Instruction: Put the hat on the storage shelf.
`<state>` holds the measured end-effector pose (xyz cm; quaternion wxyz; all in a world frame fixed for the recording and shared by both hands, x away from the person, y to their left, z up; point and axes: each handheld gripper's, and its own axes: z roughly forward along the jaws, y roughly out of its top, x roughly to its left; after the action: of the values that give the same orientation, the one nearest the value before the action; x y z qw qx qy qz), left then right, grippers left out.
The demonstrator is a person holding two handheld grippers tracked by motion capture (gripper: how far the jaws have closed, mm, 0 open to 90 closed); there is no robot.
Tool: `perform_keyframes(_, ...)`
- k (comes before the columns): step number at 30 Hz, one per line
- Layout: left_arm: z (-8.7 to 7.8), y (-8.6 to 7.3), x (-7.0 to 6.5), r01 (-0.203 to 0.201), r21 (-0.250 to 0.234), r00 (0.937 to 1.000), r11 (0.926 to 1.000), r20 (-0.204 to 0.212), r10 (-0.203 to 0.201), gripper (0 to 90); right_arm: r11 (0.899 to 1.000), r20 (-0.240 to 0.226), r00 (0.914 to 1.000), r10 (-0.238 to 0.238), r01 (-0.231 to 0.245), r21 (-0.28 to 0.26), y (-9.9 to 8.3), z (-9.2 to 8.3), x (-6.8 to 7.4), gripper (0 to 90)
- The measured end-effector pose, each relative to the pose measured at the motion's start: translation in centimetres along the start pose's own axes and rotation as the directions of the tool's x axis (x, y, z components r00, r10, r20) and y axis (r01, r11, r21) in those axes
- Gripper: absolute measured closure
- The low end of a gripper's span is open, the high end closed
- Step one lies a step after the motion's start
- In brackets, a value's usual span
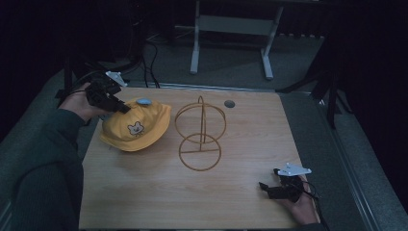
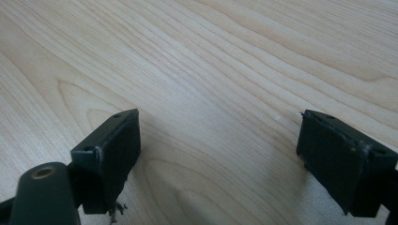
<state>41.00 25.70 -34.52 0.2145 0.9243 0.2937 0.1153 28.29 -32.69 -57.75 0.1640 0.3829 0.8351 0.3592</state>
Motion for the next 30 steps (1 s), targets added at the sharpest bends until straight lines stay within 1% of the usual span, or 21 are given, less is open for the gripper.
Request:
perform_keyframes(2, -0.1, 0.0, 0.0, -0.001, -0.004, 1.0, 1.0, 0.0, 0.001, 83.5, 1.0, 0.0, 1.0, 0.001, -0.001, 0.0, 0.0, 0.0, 0.0, 13.8)
perform_keyframes(4, -0.3, 0.0, 0.0, 0.007, -0.03, 0.9999, 0.9995, 0.011, -0.007, 83.5, 1.0, 0.0, 1.0, 0.001, -0.001, 0.0, 0.0, 0.0, 0.0, 13.8)
perform_keyframes(6, -0.6, 0.1, 0.0, 0.007, -0.044, 0.9999, 0.999, 0.01, -0.007, 83.5, 1.0, 0.0, 1.0, 0.001, -0.001, 0.0, 0.0, 0.0, 0.0, 13.8)
perform_keyframes(16, -1.7, 0.3, 0.0, 0.001, -0.061, 1.0, 0.9982, 0.0, -0.001, 83.5, 1.0, 0.001, 1.0, -0.001, 0.001, -0.001, 0.0, 0.0, 0.0, 13.8)
perform_keyframes(27, -2.2, 0.3, 0.0, -0.001, -0.077, 0.9998, 0.997, 0.019, 0.002, 83.5, 1.0, 0.001, 1.0, -0.001, 0.001, -0.001, 0.0, 0.0, 0.0, 13.8)
perform_keyframes(30, -2.7, 0.4, 0.0, -0.007, -0.09, 0.9996, 0.9959, 0.027, 0.01, 83.5, 1.0, 0.001, 1.0, 0.001, -0.001, 0.0, 0.0, 0.0, 0.0, 13.8)
